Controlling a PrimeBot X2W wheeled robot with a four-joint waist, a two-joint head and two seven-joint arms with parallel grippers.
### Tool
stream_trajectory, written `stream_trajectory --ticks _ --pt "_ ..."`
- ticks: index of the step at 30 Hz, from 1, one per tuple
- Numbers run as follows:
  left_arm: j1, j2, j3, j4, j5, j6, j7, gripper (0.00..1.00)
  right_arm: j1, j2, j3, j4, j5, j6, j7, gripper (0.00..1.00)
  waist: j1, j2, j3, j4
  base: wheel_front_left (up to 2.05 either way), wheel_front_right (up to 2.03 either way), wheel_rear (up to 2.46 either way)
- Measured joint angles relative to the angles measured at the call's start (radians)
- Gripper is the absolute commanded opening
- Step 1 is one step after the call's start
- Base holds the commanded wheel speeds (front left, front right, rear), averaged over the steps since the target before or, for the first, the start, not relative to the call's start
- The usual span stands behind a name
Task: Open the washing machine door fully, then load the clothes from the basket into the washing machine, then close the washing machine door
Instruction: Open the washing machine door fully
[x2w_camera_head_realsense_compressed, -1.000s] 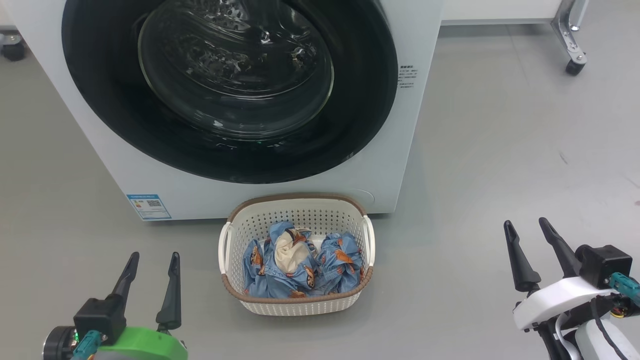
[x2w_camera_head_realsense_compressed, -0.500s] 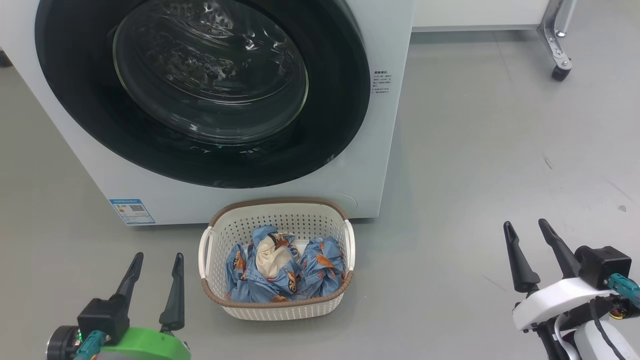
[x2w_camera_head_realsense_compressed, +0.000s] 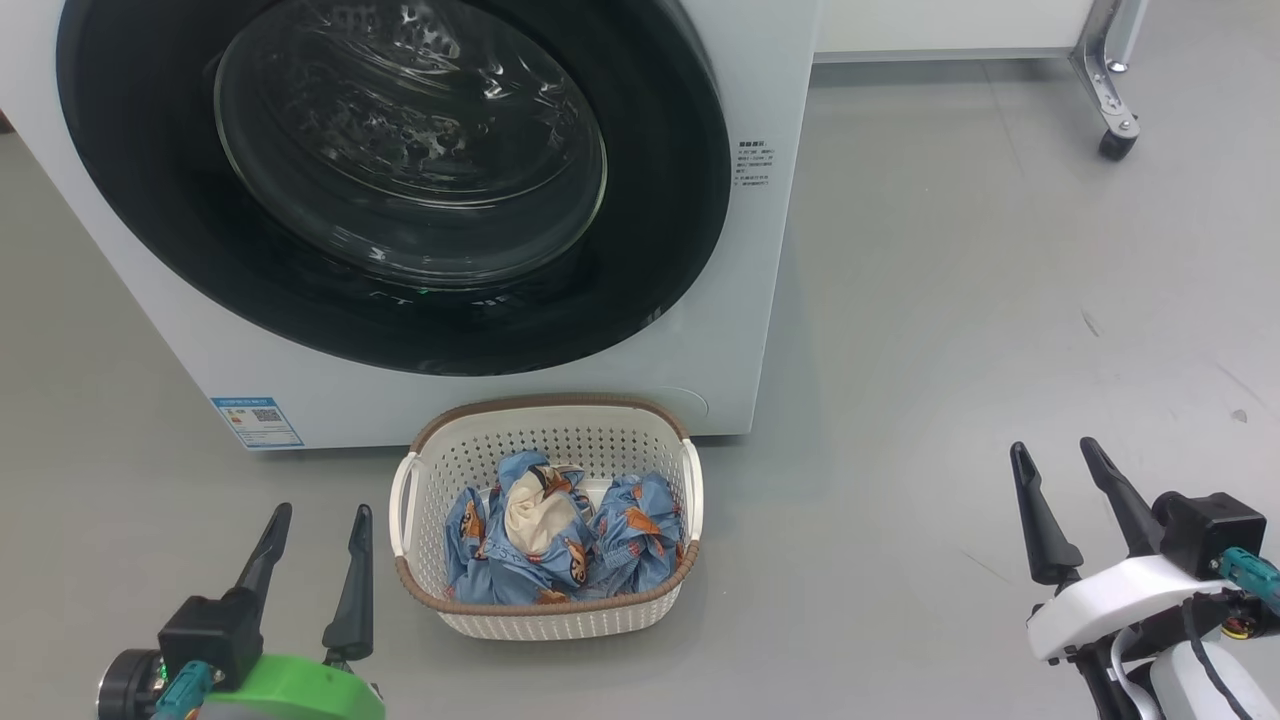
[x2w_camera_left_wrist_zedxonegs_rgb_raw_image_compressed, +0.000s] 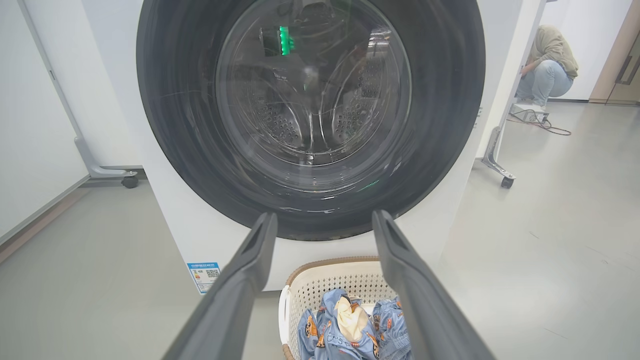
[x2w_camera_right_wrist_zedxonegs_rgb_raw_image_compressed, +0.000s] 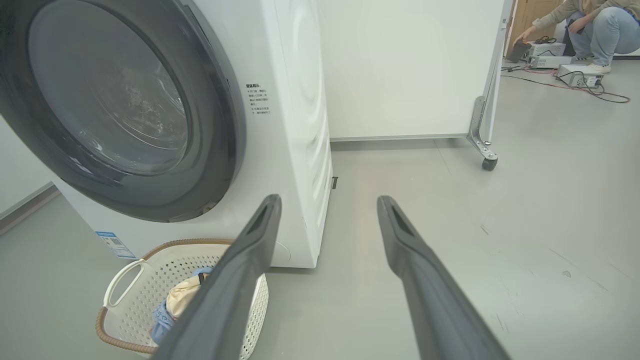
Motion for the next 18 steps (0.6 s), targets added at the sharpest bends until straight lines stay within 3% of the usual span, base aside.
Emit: stream_trajectory --ticks 9,10,11,18 --pt "0.000 0.000 -0.004 -0.001 -0.001 0.000 0.000 1.00 0.000 0.008 -0.010 -0.002 0.000 0.001 0.000 1.00 0.0000 0.0000 0.003 0.001 0.00 0.00 0.00" --pt "0.000 0.000 -0.005 -0.001 -0.001 0.000 0.000 1.00 0.000 0.011 -0.013 -0.004 0.000 0.002 0.000 0.40 0.0000 0.0000 0.004 0.001 0.00 0.00 0.00" --pt "0.000 0.000 -0.006 -0.003 -0.001 0.000 0.000 1.00 0.000 0.014 -0.018 -0.007 0.001 0.006 0.000 0.00 0.0000 0.0000 0.005 0.002 0.00 0.00 0.00" --pt "0.000 0.000 -0.008 -0.012 -0.006 0.000 0.000 1.00 -0.013 0.041 -0.045 -0.032 0.036 0.010 0.000 0.00 0.0000 0.0000 0.026 0.007 0.00 0.00 0.00"
